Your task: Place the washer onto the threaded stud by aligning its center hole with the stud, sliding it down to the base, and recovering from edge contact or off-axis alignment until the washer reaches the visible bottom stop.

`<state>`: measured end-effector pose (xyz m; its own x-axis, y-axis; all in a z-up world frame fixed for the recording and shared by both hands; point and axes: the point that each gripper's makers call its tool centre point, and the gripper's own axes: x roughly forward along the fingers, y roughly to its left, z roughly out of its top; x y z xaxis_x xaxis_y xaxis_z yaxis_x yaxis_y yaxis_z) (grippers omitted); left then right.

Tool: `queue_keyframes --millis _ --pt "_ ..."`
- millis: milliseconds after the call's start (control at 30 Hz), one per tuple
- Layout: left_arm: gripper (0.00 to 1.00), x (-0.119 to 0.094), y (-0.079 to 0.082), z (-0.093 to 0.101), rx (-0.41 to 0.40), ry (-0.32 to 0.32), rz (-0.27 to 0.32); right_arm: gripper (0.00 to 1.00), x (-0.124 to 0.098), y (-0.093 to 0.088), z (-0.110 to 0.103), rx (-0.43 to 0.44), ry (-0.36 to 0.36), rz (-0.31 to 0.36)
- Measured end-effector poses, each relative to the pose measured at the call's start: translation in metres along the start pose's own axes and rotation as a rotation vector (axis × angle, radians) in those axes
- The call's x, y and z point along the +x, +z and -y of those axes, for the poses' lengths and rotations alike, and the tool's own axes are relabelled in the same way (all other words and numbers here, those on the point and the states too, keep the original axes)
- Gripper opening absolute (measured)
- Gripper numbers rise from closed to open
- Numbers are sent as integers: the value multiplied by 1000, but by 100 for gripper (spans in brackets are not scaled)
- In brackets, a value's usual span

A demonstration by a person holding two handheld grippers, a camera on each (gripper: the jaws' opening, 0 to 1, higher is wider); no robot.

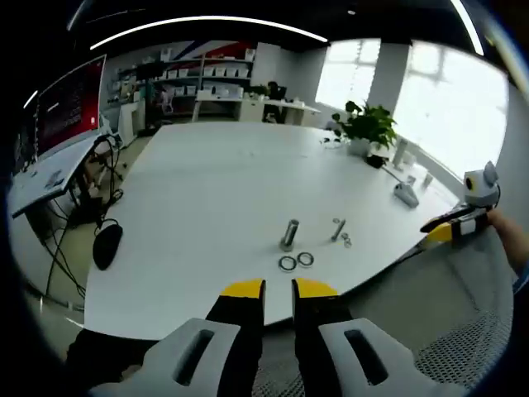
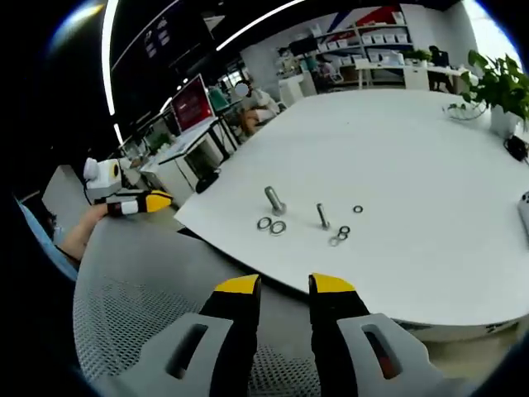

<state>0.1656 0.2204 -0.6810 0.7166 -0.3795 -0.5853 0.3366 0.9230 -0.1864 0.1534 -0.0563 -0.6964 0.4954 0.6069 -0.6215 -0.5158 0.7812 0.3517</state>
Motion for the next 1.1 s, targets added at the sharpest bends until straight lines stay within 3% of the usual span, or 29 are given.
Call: queue_keyframes --millis 1100 --pt "9 0 1 0 8 1 4 25 0 -1 0 2 -5 -8"
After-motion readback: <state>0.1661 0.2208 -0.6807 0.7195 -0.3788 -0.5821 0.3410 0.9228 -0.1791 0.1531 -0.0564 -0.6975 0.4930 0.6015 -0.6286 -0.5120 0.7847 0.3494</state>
